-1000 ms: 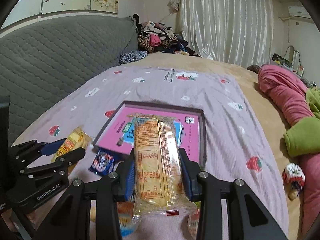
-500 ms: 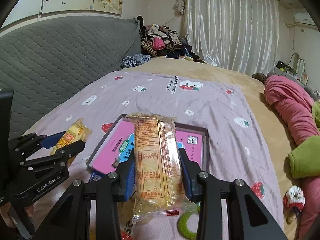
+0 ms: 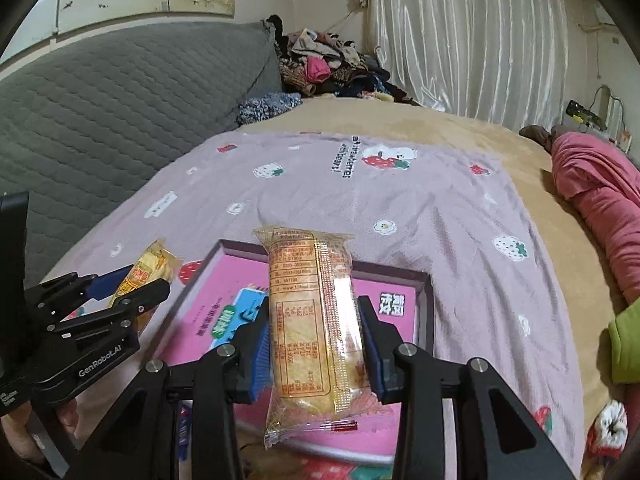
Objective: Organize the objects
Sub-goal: 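Lift both packets and carry them over the pink book tray with both tools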
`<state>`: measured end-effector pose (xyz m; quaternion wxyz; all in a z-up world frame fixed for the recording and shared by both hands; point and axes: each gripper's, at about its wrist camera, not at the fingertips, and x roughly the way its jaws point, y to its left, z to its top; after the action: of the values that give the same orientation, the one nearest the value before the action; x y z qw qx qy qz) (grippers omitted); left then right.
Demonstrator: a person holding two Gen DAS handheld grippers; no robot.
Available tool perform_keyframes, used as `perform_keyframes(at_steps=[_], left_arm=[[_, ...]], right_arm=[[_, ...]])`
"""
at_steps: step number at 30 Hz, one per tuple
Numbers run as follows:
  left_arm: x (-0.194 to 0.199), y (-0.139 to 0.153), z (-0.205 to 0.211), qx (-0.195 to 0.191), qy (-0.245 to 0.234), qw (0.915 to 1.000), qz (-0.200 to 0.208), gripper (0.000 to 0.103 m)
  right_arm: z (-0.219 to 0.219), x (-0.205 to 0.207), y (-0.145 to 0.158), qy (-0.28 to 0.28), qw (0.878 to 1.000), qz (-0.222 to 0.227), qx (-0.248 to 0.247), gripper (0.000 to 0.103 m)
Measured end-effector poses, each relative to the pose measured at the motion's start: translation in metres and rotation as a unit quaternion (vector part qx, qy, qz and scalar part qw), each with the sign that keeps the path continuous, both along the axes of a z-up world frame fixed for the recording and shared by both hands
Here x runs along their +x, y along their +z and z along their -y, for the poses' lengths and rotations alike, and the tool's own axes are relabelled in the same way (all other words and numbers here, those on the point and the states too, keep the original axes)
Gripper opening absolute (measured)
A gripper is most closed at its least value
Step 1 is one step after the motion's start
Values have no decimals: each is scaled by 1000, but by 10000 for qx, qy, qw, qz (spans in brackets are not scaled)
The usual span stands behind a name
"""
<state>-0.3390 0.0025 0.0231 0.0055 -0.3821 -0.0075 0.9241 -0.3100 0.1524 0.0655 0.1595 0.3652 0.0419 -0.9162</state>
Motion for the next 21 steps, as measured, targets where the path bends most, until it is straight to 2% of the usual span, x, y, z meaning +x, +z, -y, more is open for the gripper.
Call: perform_keyframes(at_steps=[4, 9, 11, 14, 21], left_arm=[[-24, -12, -4, -145, -28, 9999, 16, 40], [-57, -34, -13, -200, -145, 9993, 284, 40], [-65, -40, -16, -158, -167, 9992, 333, 40], [-79, -54, -23, -232, -188, 9982, 513, 40], [-92, -74, -25, -213, -137, 9976, 642, 40]], right_arm=[[0, -31, -16, -66, 9997, 218, 80, 40], [1, -69, -52, -150, 9961, 874, 36, 40], [4, -80, -65, -184, 9944, 1010, 268, 40], [6, -87, -77, -242, 9933, 998, 526, 40], [8, -102, -94, -363, 9907, 1139, 652, 40]])
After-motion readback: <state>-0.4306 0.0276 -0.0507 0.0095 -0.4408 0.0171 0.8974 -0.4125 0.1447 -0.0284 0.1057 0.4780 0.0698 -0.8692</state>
